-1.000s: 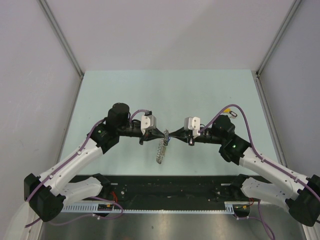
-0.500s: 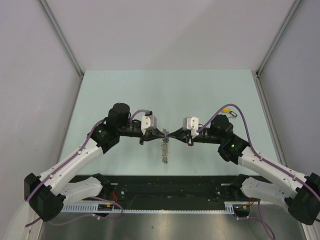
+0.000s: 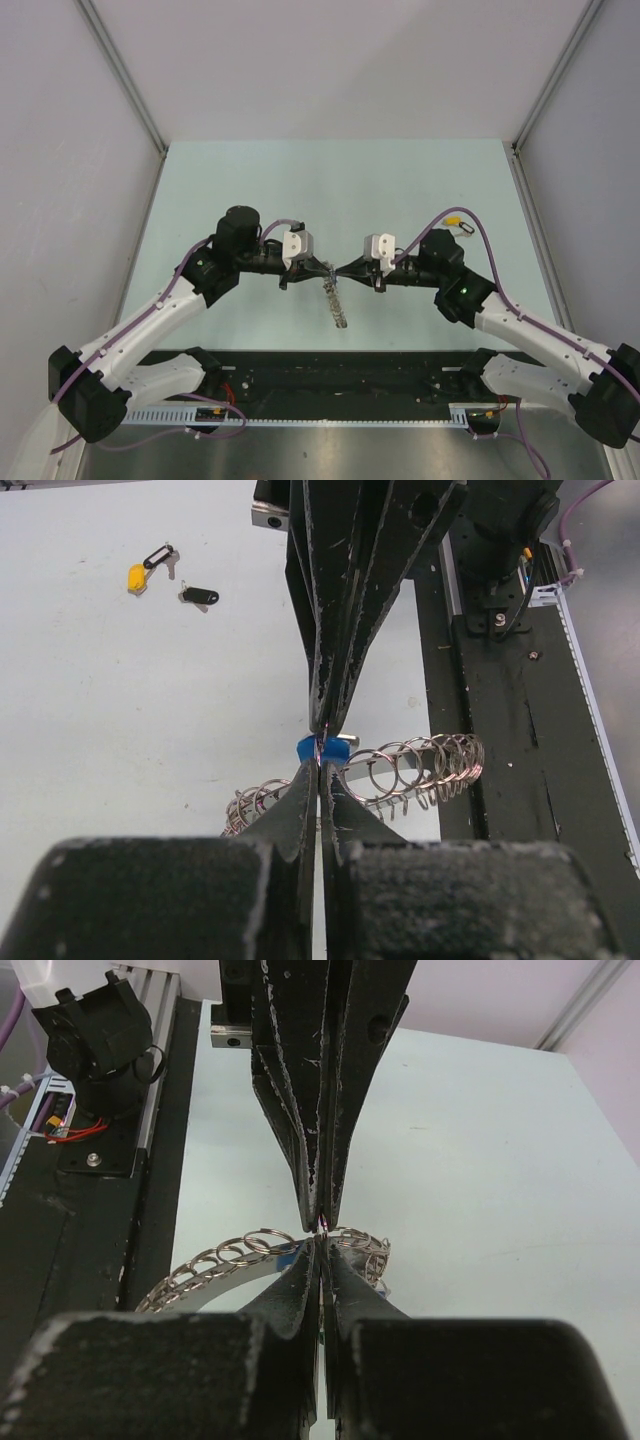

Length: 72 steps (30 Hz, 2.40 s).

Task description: Put the keys on the keyring

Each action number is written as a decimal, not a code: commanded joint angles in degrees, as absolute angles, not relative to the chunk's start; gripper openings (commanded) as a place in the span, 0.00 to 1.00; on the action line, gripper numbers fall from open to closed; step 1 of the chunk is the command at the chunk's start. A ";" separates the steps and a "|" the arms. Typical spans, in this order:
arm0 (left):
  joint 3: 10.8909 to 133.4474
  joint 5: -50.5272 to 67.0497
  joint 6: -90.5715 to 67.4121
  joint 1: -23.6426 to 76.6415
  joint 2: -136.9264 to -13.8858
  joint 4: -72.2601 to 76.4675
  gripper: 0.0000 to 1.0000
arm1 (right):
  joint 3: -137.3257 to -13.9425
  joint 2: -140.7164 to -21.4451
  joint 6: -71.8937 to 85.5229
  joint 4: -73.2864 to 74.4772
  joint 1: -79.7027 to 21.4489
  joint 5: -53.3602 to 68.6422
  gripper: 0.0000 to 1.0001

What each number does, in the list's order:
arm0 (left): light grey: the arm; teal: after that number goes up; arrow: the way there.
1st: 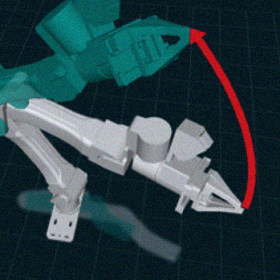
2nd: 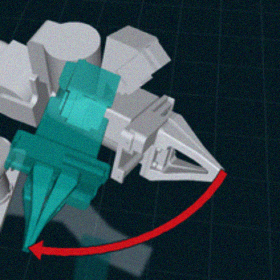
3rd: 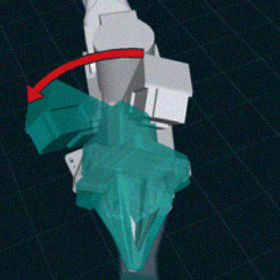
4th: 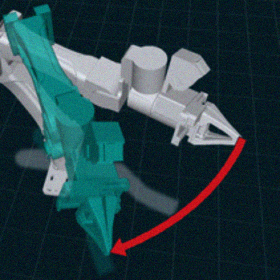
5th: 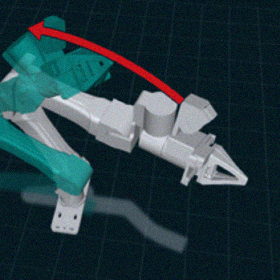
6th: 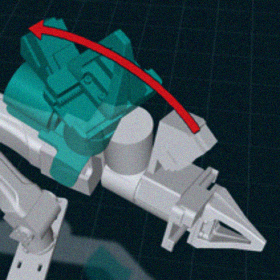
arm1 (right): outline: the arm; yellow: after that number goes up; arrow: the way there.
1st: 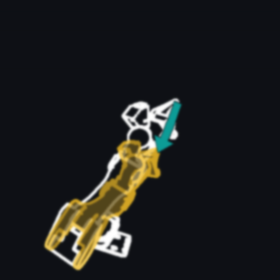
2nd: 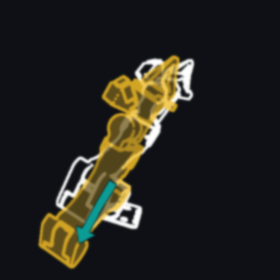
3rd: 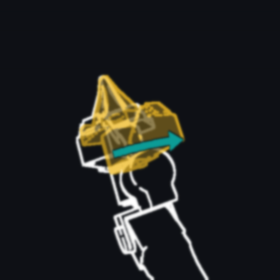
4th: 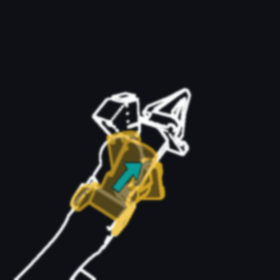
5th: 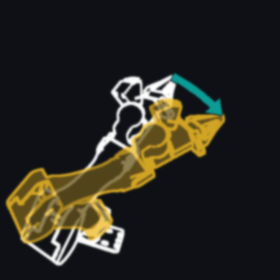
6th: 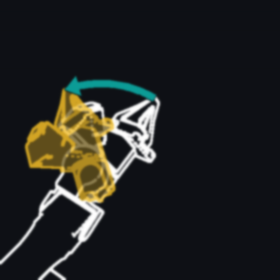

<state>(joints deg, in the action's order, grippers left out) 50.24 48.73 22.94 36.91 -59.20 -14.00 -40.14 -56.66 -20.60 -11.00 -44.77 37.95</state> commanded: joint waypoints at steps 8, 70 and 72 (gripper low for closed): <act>50.54 51.68 23.47 37.35 -58.98 -10.37 0.00 | -40.87 -52.38 -20.04 -11.95 -44.56 37.53 0.00; 49.31 50.54 22.68 37.35 -57.74 -8.35 0.01 | -40.78 -54.14 -18.19 -11.69 -43.07 38.50 0.00; 49.31 50.36 22.68 37.35 -57.83 -8.26 0.00 | -40.78 -54.05 -18.11 -11.60 -42.98 38.58 0.00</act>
